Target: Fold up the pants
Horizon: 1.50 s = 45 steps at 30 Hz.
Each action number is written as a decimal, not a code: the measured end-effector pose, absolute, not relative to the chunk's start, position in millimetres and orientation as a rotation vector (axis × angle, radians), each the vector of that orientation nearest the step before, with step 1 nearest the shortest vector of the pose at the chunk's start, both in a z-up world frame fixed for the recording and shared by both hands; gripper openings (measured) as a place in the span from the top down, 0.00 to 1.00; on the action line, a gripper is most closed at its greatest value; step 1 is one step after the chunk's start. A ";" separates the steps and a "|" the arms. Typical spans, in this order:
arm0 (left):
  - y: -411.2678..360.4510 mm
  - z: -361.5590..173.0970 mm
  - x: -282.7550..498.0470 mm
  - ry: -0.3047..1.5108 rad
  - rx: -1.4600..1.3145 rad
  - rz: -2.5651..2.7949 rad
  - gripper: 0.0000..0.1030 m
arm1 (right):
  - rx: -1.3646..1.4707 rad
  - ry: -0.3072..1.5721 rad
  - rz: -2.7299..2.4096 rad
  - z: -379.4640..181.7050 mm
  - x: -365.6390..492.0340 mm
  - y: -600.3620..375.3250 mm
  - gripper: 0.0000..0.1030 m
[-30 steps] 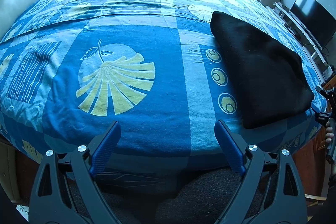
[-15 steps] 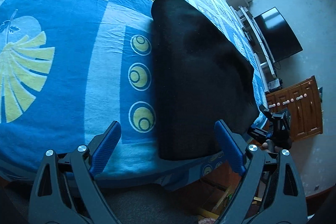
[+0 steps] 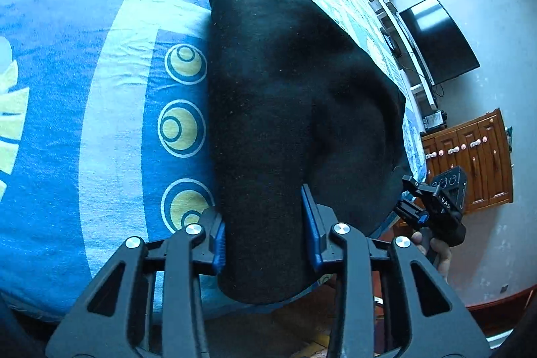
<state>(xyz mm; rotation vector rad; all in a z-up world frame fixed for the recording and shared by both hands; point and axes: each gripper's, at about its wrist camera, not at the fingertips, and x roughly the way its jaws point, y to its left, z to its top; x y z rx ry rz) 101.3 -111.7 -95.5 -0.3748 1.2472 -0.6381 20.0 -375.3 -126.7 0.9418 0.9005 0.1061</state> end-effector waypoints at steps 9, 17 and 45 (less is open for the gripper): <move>-96.7 -77.9 96.0 1.186 -0.244 -0.545 0.69 | 0.923 0.920 0.153 -121.0 37.3 -342.9 0.58; -54.6 -67.7 87.6 1.156 -0.179 -0.454 0.69 | 0.897 0.973 0.236 -123.9 60.7 -302.4 0.58; -7.6 -76.2 78.6 1.130 -0.234 -0.392 0.64 | 0.901 0.978 0.273 -127.8 66.5 -270.2 0.58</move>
